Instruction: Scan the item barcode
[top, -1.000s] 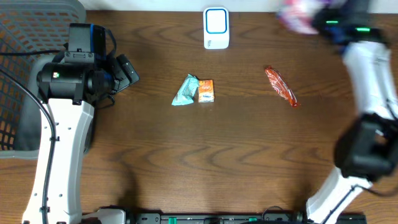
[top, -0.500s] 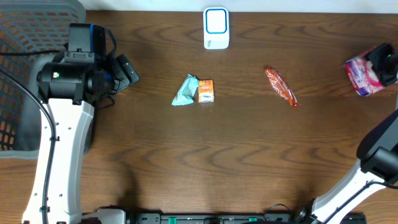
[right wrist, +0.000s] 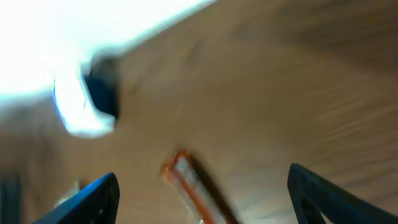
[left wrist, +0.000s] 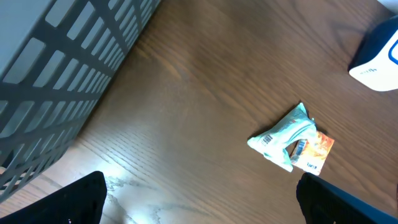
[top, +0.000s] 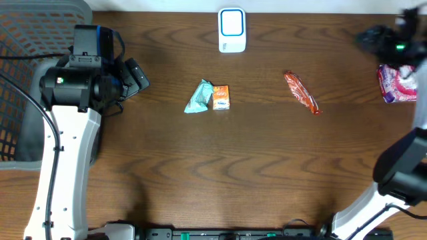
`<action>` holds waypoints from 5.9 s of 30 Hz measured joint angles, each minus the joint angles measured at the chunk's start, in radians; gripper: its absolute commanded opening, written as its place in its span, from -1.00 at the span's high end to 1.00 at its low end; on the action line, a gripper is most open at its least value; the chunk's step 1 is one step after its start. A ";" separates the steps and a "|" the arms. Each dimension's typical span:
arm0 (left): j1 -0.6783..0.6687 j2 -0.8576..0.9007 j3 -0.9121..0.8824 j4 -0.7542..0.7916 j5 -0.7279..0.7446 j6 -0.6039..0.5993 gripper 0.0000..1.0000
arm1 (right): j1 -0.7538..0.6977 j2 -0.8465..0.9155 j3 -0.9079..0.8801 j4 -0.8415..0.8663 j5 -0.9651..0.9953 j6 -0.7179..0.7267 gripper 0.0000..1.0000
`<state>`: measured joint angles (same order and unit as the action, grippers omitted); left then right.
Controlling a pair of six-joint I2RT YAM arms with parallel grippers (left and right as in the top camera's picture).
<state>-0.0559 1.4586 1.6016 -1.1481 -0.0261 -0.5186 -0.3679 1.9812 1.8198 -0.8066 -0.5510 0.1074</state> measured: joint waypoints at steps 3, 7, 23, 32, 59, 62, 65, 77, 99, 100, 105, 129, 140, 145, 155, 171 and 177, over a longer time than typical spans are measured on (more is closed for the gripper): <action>0.000 0.000 0.000 0.000 0.000 0.000 -0.96 | 0.106 0.014 0.000 -0.078 0.048 -0.123 -0.66; 0.000 0.000 0.000 0.000 0.000 0.000 -0.96 | 0.234 0.059 0.000 -0.137 0.174 -0.226 -0.67; 0.000 0.000 0.000 0.000 0.000 0.000 -0.96 | 0.383 0.303 -0.002 -0.262 0.453 -0.349 0.21; 0.000 0.000 0.000 0.000 0.000 0.000 -0.96 | 0.397 0.322 -0.001 -0.253 0.363 -0.301 0.98; 0.000 0.000 0.000 0.000 0.000 0.000 -0.96 | 0.666 0.321 0.312 0.356 0.430 0.258 0.98; 0.000 0.000 0.000 0.000 0.000 0.000 -0.96 | 0.722 0.321 0.312 0.357 0.548 0.255 0.98; 0.000 0.000 0.000 0.000 0.000 0.000 -0.96 | 0.759 0.321 0.312 0.297 0.655 0.254 0.98; 0.000 0.000 0.000 0.000 0.000 0.000 -0.96 | 0.716 0.289 0.311 -0.357 0.853 0.246 0.98; 0.000 0.000 0.000 0.000 0.000 0.000 -0.96 | 0.765 0.303 0.310 -0.444 0.690 0.032 -0.21; 0.000 0.000 0.000 0.000 0.000 0.000 -0.96 | 0.778 0.303 0.307 -0.433 0.704 0.025 -0.25; 0.000 0.000 0.000 0.000 0.000 0.000 -0.96 | 0.845 0.303 0.272 -0.381 0.798 -0.006 -0.36; 0.000 0.000 0.000 0.000 0.000 0.000 -0.96 | 0.426 0.517 0.253 -0.263 -0.168 -0.240 -0.45; 0.000 0.000 0.000 0.000 0.000 0.000 -0.96 | 0.459 0.533 0.253 -0.268 -0.209 -0.247 -0.23; 0.000 0.000 0.000 0.000 0.000 0.000 -0.96 | 0.504 0.526 0.267 -0.281 -0.072 -0.227 0.40; 0.000 0.000 0.000 0.000 0.000 0.000 -0.96 | 0.602 0.523 0.268 -0.278 0.077 -0.163 0.98; 0.000 0.000 0.000 0.000 0.000 0.000 -0.96 | 0.747 0.403 0.242 -0.407 1.240 0.216 0.98; 0.000 0.000 0.000 0.000 0.000 0.000 -0.96 | 0.783 0.402 0.097 -0.330 1.313 0.277 0.96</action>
<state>-0.0559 1.4586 1.6016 -1.1481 -0.0261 -0.5186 0.4152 2.3833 1.9171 -1.1366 0.7624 0.3843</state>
